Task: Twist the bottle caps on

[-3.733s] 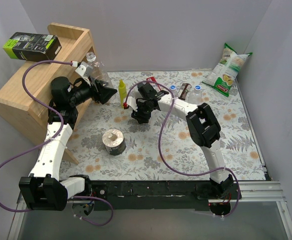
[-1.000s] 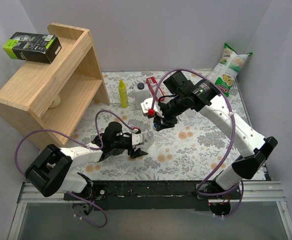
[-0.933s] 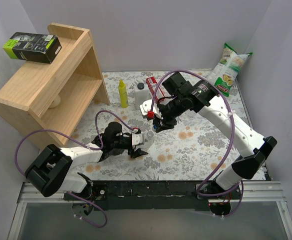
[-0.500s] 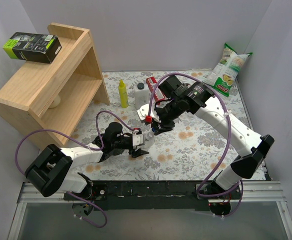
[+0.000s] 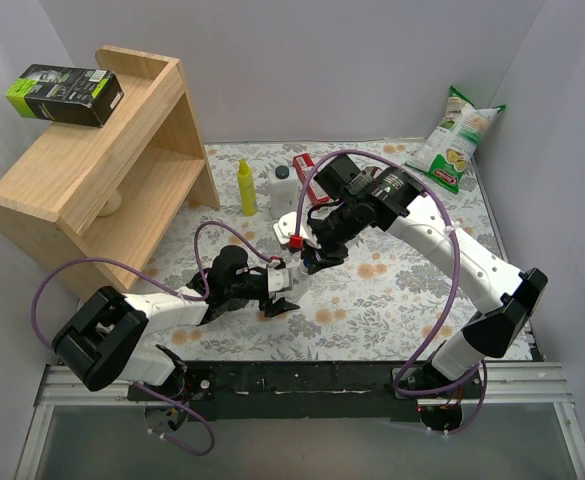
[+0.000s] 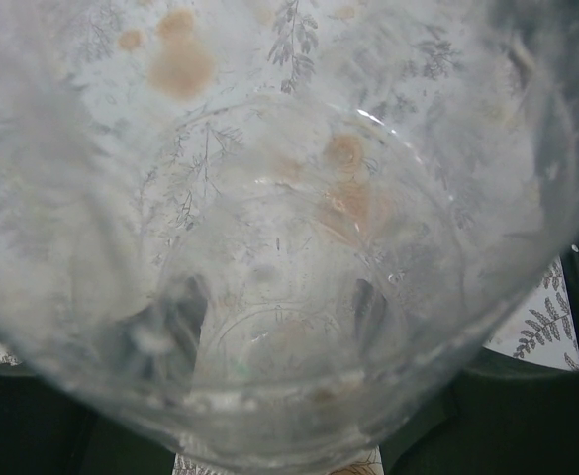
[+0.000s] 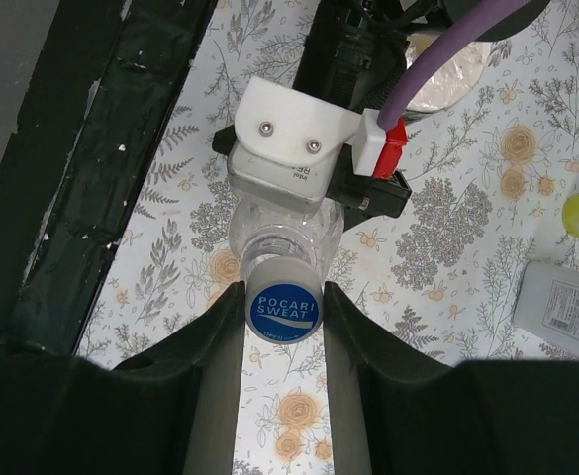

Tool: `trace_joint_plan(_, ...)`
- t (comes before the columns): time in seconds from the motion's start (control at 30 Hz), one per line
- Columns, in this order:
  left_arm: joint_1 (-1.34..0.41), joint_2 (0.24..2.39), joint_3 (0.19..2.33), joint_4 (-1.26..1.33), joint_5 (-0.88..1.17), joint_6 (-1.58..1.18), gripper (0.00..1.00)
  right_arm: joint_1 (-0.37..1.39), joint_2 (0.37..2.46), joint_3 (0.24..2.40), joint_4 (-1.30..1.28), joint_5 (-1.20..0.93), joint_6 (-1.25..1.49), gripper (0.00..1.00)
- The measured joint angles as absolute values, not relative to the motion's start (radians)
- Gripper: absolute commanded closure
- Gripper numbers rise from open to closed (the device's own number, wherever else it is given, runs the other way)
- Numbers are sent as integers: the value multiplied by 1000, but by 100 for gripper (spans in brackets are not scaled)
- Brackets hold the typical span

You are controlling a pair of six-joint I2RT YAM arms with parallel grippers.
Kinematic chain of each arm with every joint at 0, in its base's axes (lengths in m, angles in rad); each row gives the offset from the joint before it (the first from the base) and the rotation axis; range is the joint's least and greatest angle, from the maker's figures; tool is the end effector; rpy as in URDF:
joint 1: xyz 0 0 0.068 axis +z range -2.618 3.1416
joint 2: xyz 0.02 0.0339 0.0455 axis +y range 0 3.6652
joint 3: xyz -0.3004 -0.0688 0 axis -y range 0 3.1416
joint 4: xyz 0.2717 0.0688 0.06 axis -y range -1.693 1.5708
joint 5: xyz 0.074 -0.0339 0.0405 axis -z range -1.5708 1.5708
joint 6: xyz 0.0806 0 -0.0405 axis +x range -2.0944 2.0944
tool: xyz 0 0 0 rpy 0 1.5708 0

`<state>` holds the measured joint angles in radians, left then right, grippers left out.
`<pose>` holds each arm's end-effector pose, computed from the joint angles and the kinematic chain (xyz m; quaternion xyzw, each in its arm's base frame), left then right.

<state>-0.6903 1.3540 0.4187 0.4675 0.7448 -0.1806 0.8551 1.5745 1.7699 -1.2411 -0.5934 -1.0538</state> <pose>0.1841 -0.2229 0.1637 0.3845 0.7197 -0.4869 0.3118 0.1934 0.2911 0.4037 -0.7975 0.4719 0.2563 0.2750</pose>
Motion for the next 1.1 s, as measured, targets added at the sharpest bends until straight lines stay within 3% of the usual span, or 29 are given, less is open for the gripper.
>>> trace_joint_plan(1.1, -717, 1354, 393, 524, 670, -307, 100, 877, 1599, 1771, -1220, -530, -928, 78)
